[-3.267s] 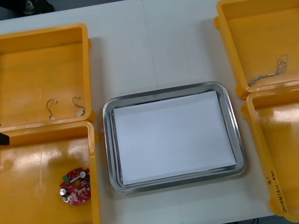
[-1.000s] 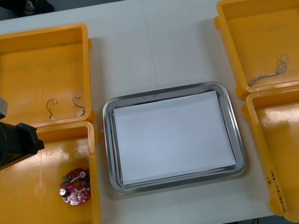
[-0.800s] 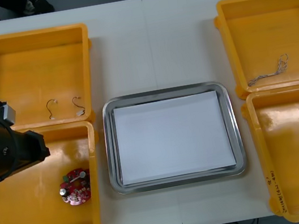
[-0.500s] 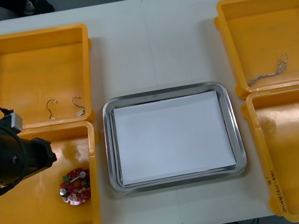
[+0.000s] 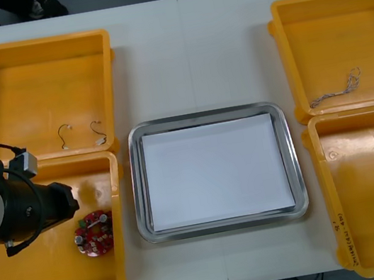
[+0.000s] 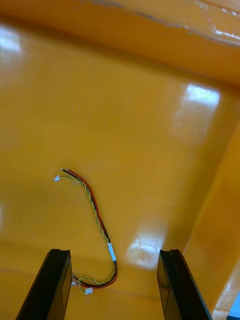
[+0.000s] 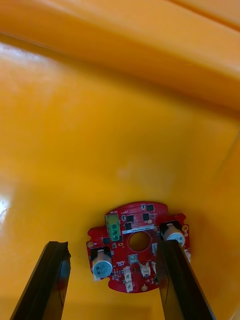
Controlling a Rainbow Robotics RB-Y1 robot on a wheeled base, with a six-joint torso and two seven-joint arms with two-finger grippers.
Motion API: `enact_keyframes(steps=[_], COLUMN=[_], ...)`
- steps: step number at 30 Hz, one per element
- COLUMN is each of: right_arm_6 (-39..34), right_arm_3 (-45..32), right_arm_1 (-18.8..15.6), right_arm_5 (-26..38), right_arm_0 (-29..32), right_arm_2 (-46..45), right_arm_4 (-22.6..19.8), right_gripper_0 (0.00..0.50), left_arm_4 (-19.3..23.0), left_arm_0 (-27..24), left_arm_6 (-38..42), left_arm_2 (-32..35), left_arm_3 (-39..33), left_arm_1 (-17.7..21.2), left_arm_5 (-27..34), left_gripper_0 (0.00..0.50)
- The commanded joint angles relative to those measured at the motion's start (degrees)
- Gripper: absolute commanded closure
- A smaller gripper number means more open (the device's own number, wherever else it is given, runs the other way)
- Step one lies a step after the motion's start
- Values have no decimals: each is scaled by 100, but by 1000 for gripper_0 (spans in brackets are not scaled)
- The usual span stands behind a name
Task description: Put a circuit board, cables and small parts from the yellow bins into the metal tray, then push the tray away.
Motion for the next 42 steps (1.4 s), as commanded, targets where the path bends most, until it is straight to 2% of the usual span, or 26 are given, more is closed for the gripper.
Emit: enact_keyframes(steps=[1, 10, 18, 42], right_arm_6=[635, 811, 899, 872], right_arm_3=[-33, -24, 214, 961], right_arm_1=[-290, -290, -290, -290], right_arm_5=[-252, -903, -1448, -1465], right_arm_0=[434, 1190, 1726, 645], right_arm_2=[-205, -179, -109, 814], right_arm_4=[-57, 4, 110, 4], right_gripper_0=[0, 0, 0, 0], left_arm_4=[-104, -201, -280, -394], left_arm_0=[237, 246, 246, 281], left_arm_6=[562, 606, 624, 597], left_arm_2=[-188, -346, -504, -838], left_arm_3=[-183, -104, 125, 626], left_arm_1=[-81, -81, -72, 51], left_arm_5=[-172, -207, -497, -910], left_gripper_0=[0, 0, 0, 0])
